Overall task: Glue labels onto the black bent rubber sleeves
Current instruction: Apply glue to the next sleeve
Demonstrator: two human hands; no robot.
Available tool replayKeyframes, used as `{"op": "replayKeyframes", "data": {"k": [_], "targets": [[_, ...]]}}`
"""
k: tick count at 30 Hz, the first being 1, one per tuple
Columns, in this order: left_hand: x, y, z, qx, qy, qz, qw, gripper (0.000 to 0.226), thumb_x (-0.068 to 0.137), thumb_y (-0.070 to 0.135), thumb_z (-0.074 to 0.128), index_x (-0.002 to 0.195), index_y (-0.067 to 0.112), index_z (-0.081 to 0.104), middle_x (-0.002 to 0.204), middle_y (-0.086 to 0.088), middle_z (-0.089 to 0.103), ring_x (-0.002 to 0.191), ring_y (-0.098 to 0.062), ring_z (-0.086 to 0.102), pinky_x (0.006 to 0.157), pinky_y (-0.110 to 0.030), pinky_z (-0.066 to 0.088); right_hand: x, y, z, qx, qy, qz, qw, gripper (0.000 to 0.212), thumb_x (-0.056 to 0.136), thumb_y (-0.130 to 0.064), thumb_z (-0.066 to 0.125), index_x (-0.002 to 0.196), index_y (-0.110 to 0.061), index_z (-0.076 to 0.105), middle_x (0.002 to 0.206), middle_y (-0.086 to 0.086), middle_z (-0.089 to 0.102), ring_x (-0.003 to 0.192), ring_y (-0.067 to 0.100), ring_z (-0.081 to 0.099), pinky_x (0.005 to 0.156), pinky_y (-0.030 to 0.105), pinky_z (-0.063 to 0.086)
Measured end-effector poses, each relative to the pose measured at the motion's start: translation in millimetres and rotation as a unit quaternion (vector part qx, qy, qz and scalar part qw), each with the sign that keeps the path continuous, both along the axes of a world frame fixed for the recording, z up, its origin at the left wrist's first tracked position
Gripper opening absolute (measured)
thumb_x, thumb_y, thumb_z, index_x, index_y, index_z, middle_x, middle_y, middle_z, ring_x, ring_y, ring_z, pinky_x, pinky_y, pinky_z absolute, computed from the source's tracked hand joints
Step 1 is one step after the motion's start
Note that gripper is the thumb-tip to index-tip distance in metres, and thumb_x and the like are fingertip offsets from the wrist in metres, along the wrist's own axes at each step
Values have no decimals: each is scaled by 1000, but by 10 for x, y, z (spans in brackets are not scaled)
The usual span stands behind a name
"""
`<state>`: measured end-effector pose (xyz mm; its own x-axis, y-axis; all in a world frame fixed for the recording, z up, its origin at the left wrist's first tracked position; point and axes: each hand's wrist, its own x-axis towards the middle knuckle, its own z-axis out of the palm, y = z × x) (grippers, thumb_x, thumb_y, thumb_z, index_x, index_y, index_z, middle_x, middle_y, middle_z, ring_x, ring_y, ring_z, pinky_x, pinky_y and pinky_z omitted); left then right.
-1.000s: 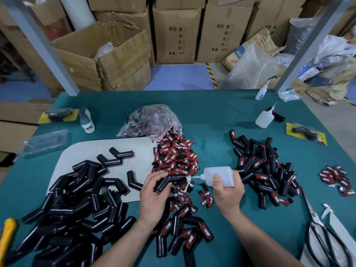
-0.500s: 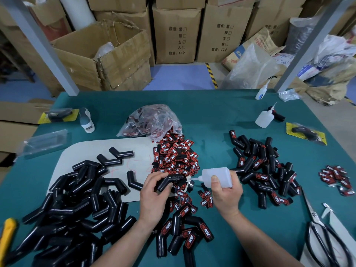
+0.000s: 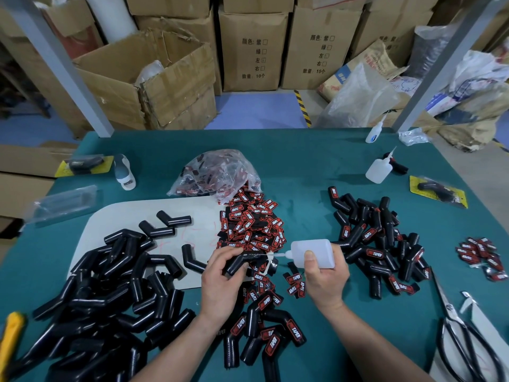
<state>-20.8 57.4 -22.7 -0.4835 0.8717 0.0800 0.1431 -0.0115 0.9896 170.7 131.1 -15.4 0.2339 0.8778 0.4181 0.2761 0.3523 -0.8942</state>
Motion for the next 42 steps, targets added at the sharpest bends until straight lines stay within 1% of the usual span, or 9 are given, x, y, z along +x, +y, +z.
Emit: {"op": "replayKeyframes", "data": {"k": [4,7,9,16,20,27,31,37,42], "targets": [[-21,3,-33,-16,9,3,1000,40,87,-4,77,106,31,75,114,24,64,112,-1,63,86,-17,57,3,-3,4,5,2,4,1000,28,79,-42,62,81,-16,53,66,-13,55,60,-6,54,46,22,40],[-17,5,-47,-14,-8,-2,1000,40,87,-5,76,107,30,75,115,20,64,111,-5,65,81,-22,60,0,-2,6,9,7,7,1000,28,79,-42,62,82,-15,54,66,-12,55,60,-6,54,46,22,41],[-13,2,-51,-10,-10,-5,1000,42,87,-6,76,107,32,75,115,18,65,110,-5,65,78,-22,61,-2,0,5,8,8,11,1000,27,79,-42,62,82,-16,54,64,-13,55,60,-6,54,47,19,40],[-26,16,-104,-23,-22,-5,999,36,88,-4,76,109,25,76,115,19,65,112,-12,66,82,-43,64,-18,-9,0,1,3,22,1000,25,79,-41,62,83,-19,53,78,-22,63,63,-9,55,52,7,39],[-30,10,-90,-24,-1,-4,1000,39,87,-1,77,109,32,75,116,21,64,113,-4,64,84,-36,63,-13,-17,-15,-3,12,24,1000,23,77,-43,63,82,-23,53,63,-12,55,60,-7,54,51,9,39],[-22,20,-125,-30,-45,-20,998,43,88,-3,76,107,36,76,118,17,64,110,-17,68,79,-40,65,-18,-26,-3,6,13,23,1000,24,78,-42,63,81,-20,52,62,-12,56,60,-8,54,49,9,38],[-27,22,-141,-29,-40,-25,998,47,88,-3,76,106,40,76,119,17,63,110,-21,68,80,-40,64,-18,-27,18,13,4,22,1000,24,79,-40,61,81,-19,51,80,-24,63,62,-9,55,51,5,37],[-40,23,-168,-32,-30,-33,998,46,89,-2,76,108,40,75,120,17,63,110,-21,68,82,-40,64,-18,-28,28,17,7,18,1000,23,79,-38,61,81,-17,52,61,-14,53,61,-11,53,50,4,36],[-31,25,-147,-26,-33,-28,999,47,88,-2,76,106,42,76,119,17,63,110,-20,67,79,-39,65,-17,-20,13,11,4,16,1000,24,79,-39,62,82,-17,53,70,-17,61,63,-12,54,54,3,36]]}}
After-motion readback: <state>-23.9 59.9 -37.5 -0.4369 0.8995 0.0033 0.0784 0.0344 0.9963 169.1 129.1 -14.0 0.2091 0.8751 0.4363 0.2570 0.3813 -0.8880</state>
